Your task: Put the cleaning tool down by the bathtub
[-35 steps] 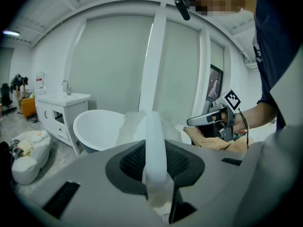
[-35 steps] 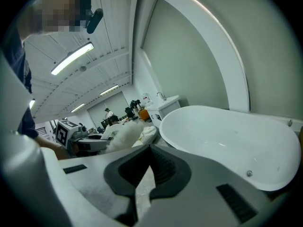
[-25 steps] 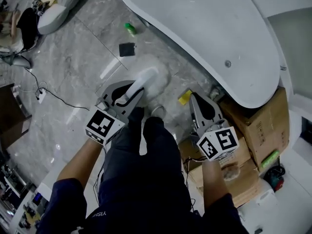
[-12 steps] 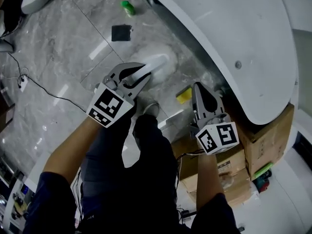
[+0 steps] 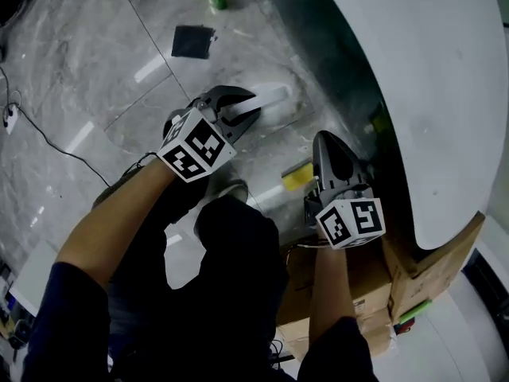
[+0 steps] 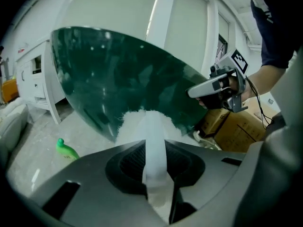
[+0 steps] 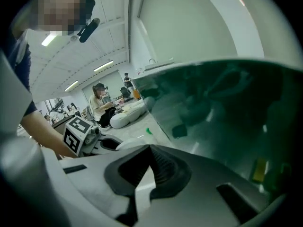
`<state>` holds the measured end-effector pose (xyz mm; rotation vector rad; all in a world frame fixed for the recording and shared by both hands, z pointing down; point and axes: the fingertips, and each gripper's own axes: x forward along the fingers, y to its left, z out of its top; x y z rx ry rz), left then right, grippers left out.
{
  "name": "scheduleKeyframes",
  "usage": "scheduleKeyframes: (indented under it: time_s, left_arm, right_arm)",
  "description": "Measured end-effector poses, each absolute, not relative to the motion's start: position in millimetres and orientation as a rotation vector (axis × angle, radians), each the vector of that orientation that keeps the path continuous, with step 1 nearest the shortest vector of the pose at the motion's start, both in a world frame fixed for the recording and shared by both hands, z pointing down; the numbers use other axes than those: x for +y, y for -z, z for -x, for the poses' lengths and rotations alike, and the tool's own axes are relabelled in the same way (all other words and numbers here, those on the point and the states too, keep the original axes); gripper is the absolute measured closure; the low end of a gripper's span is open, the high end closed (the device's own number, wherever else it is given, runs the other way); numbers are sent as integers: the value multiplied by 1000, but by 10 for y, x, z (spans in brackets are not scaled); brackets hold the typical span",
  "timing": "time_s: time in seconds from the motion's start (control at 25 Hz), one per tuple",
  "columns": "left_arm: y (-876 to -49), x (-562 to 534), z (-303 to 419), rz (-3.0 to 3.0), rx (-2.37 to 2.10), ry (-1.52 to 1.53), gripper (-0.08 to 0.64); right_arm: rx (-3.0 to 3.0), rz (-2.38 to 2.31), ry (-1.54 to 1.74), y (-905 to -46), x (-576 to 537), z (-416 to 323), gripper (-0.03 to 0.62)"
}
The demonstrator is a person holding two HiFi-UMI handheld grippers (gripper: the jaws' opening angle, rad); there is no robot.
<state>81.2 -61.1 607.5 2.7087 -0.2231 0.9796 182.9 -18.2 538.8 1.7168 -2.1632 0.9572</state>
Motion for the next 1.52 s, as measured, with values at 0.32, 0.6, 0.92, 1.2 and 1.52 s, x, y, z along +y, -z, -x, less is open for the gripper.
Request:
scheduleKeyframes:
  time_s: [0.32,0.6,0.92,1.2,1.52]
  left_arm:
    - [-7231,-679,-952,-2703,-179,-1041,454]
    - [-7918,-689,-1101,-2708,-158,-1075,454]
    - [-8553,-619,-1272,-2714,-91,-1167,454]
    - [-8991,-578,-1307,-2705,-55,-1273,454]
    - [-9291,-542,-1277,-2679,-40,-1408,454]
  right_arm:
    - [-2153,-1685,-928,-6427,-295,-1866,588]
    - [-2164,-1678,-908,-6963,-289,-1919,588]
    - [-2148,-1665,-880,-7326,-248,-2052,588]
    - [-2137,-1638,-881,-7536,-194,-2043,588]
    - [-2121,-1624,-904,-7673,-186,-2046,588]
